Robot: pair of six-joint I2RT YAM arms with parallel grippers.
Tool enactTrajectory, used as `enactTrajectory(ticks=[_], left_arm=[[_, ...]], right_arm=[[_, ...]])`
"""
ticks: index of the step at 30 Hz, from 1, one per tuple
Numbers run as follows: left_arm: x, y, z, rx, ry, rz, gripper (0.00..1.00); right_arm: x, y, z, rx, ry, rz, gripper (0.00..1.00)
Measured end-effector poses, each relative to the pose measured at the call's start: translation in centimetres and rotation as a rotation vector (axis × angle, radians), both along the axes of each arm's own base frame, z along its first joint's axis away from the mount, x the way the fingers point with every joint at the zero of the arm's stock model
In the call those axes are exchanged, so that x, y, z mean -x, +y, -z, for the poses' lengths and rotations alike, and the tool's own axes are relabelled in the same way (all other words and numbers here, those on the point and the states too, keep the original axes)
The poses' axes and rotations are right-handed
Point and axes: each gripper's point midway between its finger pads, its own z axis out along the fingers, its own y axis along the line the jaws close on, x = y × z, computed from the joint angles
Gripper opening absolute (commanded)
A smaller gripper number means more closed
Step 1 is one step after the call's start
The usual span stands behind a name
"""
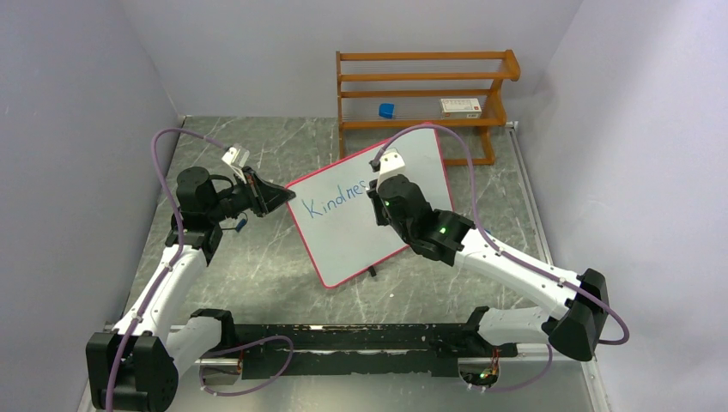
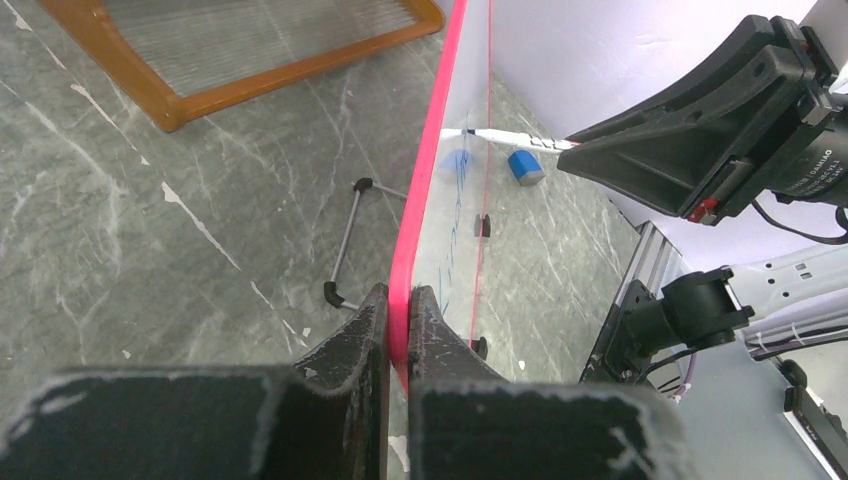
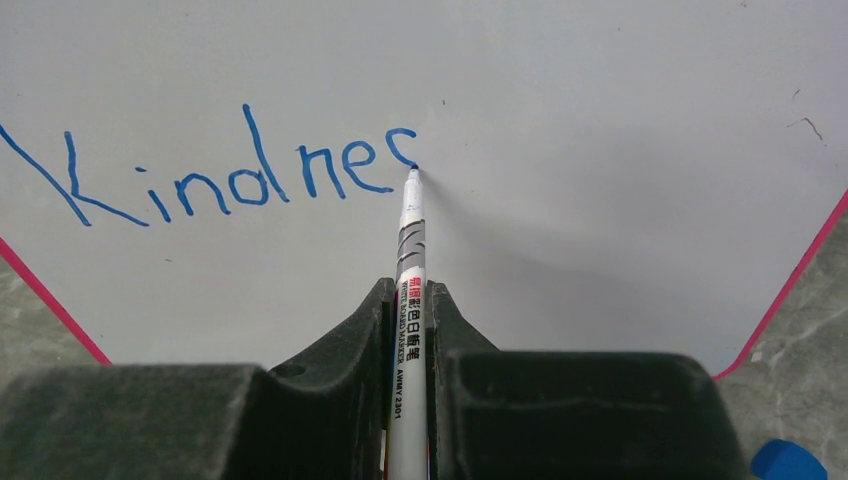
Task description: Write a sentence on the whiteboard
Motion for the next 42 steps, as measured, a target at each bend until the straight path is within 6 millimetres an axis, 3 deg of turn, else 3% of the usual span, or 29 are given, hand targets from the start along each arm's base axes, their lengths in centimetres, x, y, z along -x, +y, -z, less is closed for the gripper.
enactTrajectory(ticks=[22,31,42], left_arm=[[0.0,0.0,0.0,0.000,0.000,0.000,0.05],[0.0,0.0,0.0,0.000,-0.001,0.003,0.05],[0.0,0.0,-0.1,0.000,-0.001,0.003,0.05]], right_arm=[[0.8,0.4,0.7,-0.008,0.031,-0.044,0.00],[0.7,-0.5,-0.7,-0.029,-0.002,-0.019,0.00],[-0.8,-1.7,-1.5,-0.053,-0.029,0.038,0.00]])
